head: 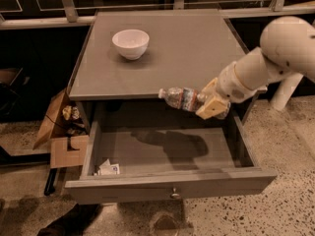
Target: Pick water bottle from top drawer and place on counter
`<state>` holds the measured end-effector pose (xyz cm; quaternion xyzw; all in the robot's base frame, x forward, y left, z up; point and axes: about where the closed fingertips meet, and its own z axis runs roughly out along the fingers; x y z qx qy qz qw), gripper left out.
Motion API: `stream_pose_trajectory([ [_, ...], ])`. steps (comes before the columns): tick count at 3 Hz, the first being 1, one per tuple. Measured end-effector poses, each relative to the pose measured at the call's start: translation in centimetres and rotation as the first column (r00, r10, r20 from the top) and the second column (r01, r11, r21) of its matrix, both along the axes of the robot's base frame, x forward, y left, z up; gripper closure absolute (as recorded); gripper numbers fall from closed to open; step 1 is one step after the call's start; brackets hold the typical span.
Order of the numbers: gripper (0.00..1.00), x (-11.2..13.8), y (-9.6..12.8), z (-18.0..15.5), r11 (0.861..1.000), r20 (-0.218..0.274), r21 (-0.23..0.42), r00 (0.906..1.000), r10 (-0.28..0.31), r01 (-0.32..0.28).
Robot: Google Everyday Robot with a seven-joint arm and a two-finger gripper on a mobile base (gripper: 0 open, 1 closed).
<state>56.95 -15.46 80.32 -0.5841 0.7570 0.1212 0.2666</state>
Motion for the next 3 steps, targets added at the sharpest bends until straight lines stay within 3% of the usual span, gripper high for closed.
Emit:
stream_pose_trajectory([
  [2, 1.0, 8.1, 0.7, 5.6, 0.991, -0.004, -0.136, 0.9999, 0.016, -0.017],
  [3, 1.0, 11.7, 1.9, 7.2, 0.985, 0.047, -0.169, 0.9985, 0.028, -0.02],
])
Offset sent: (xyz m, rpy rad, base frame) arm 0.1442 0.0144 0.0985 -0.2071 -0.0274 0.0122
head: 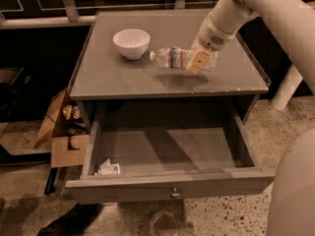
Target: Pick water bottle from top drawer and place on counter
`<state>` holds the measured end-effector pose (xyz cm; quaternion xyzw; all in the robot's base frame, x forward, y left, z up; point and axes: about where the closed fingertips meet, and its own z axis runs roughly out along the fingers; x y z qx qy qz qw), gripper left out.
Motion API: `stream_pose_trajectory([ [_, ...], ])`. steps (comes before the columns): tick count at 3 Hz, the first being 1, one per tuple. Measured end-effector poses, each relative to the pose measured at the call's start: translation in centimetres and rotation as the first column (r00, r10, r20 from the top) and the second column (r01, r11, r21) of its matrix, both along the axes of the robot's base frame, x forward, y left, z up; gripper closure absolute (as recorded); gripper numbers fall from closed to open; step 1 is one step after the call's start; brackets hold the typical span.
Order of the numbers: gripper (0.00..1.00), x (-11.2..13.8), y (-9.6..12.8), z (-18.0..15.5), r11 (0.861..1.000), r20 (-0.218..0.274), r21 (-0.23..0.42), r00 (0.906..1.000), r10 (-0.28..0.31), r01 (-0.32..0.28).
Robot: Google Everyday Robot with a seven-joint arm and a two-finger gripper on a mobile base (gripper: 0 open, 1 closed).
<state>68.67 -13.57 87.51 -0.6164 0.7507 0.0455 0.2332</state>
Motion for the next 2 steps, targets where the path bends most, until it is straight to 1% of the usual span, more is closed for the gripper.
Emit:
stream_pose_trajectory([
  [1, 1.0, 0.9, 0.1, -0.6, 0.999, 0.036, 0.034, 0.9992, -0.016, 0.014],
  [2, 1.0, 1.1, -0.5, -2.2, 0.996, 0.031, 0.072, 0.9982, -0.052, 0.049],
])
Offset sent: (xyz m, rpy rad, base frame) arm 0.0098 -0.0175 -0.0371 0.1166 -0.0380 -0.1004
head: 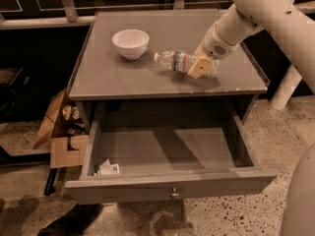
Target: Pick water bottle from top drawer and place on counter
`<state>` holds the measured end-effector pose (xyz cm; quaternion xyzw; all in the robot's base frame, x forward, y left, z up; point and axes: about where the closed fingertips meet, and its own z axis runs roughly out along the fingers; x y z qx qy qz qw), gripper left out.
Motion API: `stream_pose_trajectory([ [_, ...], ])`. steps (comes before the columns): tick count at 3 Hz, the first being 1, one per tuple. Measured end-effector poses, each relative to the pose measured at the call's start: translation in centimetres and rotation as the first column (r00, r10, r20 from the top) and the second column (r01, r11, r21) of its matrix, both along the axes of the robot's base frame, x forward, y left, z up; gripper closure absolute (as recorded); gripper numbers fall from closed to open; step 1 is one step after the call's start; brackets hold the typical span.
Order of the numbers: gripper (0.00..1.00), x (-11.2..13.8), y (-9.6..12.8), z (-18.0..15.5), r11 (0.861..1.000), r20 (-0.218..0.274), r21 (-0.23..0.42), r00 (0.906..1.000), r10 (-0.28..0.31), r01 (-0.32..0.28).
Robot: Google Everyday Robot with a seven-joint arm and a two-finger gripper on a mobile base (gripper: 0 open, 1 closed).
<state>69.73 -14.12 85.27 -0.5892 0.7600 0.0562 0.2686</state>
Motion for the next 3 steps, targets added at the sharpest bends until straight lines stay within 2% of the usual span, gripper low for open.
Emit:
stream_pose_trajectory([
  [1, 0.81, 0.11, -0.86, -1.84, 0.998, -0.038, 0.027, 0.9981, -0.049, 0.05],
  [2, 0.58, 0.11, -0.85, -1.87, 0.998, -0.039, 0.027, 0.998, -0.05, 0.051],
  [3, 0.27, 0.09, -0.83, -1.63, 0.998, -0.043, 0.027, 0.9976, -0.054, 0.055],
])
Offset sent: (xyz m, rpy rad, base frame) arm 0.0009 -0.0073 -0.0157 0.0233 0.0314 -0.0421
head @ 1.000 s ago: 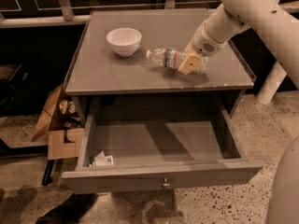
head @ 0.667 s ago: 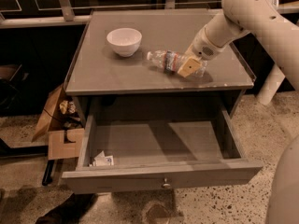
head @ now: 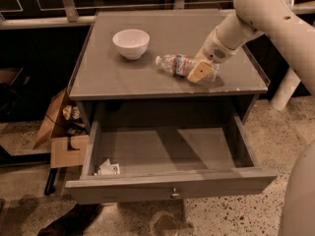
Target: Pick water bottle from top drawer and place on counter
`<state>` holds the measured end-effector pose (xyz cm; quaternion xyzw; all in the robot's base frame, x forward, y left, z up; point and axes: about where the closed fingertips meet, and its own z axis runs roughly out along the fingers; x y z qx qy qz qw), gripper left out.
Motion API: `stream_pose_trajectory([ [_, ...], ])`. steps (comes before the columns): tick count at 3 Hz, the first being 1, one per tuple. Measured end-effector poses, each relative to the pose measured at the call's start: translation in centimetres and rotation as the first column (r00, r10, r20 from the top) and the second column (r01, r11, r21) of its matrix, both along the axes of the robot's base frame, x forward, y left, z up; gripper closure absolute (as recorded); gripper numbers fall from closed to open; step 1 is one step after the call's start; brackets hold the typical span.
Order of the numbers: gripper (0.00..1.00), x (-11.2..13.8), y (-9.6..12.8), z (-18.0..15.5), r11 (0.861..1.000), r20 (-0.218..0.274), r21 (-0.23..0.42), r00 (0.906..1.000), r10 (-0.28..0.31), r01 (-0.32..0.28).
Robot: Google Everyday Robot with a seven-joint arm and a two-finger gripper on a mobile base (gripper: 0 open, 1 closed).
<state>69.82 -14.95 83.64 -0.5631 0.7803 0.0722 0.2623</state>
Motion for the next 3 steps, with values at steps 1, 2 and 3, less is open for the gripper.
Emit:
stream_pose_trajectory([
  [1, 0.04, -0.24, 0.2, -0.47, 0.999, -0.047, 0.007, 0.9982, -0.037, 0.037],
  [2, 0.0, -0.04, 0.55, -0.29, 0.997, -0.078, 0.006, 0.9944, -0.072, 0.073],
  [3, 0.0, -0.03, 0.57, -0.26, 0.997, -0.078, 0.006, 0.9942, -0.073, 0.074],
])
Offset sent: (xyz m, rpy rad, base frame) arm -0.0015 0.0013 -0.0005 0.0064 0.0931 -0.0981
